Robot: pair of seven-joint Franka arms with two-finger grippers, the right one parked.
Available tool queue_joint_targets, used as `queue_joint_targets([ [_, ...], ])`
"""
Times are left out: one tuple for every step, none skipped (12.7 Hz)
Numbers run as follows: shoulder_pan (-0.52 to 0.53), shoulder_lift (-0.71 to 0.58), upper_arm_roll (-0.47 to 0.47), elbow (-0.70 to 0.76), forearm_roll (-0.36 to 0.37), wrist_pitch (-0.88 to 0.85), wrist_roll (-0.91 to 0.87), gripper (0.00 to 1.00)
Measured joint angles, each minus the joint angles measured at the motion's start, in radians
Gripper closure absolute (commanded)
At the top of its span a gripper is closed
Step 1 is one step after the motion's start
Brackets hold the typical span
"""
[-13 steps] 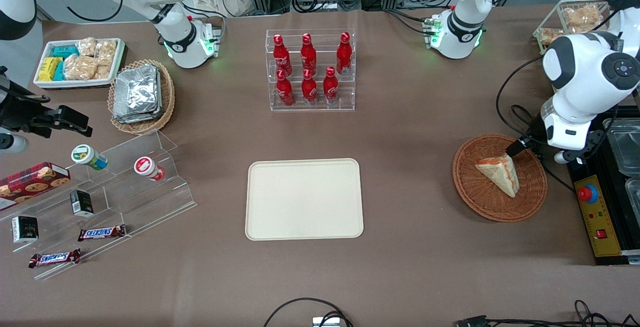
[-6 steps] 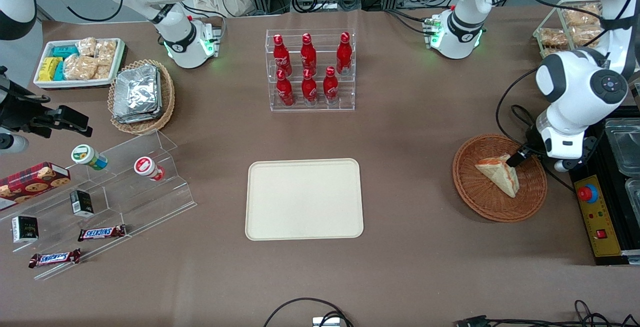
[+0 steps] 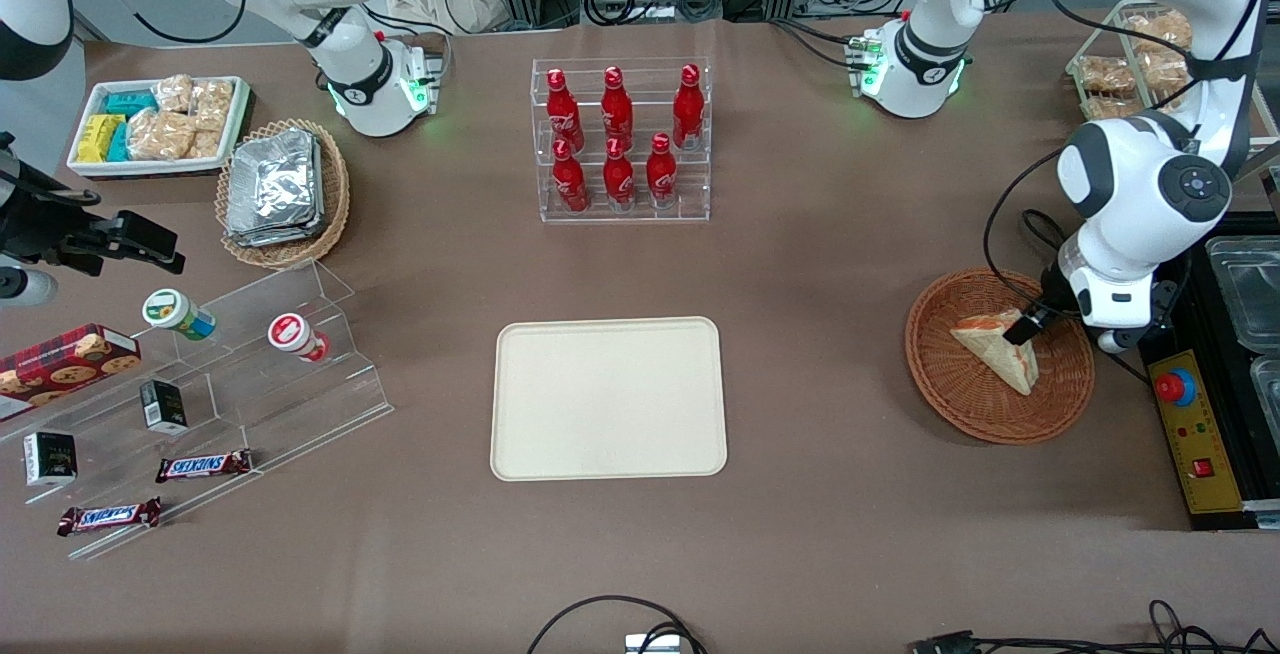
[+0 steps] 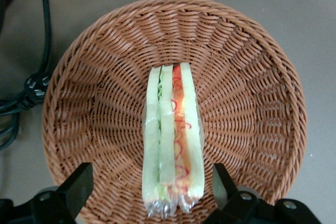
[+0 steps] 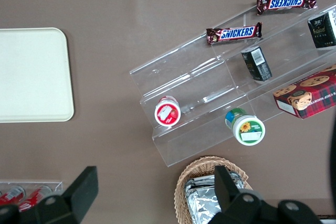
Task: Place sandwich from basket to tray
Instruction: 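Close the left gripper on the sandwich's crust edge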
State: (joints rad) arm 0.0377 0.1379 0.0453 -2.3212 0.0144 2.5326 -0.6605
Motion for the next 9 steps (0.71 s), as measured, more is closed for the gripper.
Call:
queue_joint_targets([
  [-0.001,0.016,0.0,-0.001,0.0,0.019,-0.011,0.0],
  [-0.002,0.032,0.0,-0.004,0.0,0.038,-0.021,0.0],
  [-0.002,0.047,0.0,-0.007,0.0,0.058,-0.029,0.0],
  [-0.002,0.059,0.0,-0.012,0.0,0.077,-0.034,0.0],
  [-0.002,0.07,0.0,-0.019,0.0,0.097,-0.036,0.0],
  [-0.002,0.077,0.0,-0.026,0.0,0.11,-0.037,0.0],
  [-0.002,0.083,0.0,-0.03,0.0,0.119,-0.037,0.0],
  [-0.002,0.088,0.0,-0.032,0.0,0.124,-0.038,0.03],
  [-0.002,0.092,0.0,-0.032,0.0,0.126,-0.04,0.1],
])
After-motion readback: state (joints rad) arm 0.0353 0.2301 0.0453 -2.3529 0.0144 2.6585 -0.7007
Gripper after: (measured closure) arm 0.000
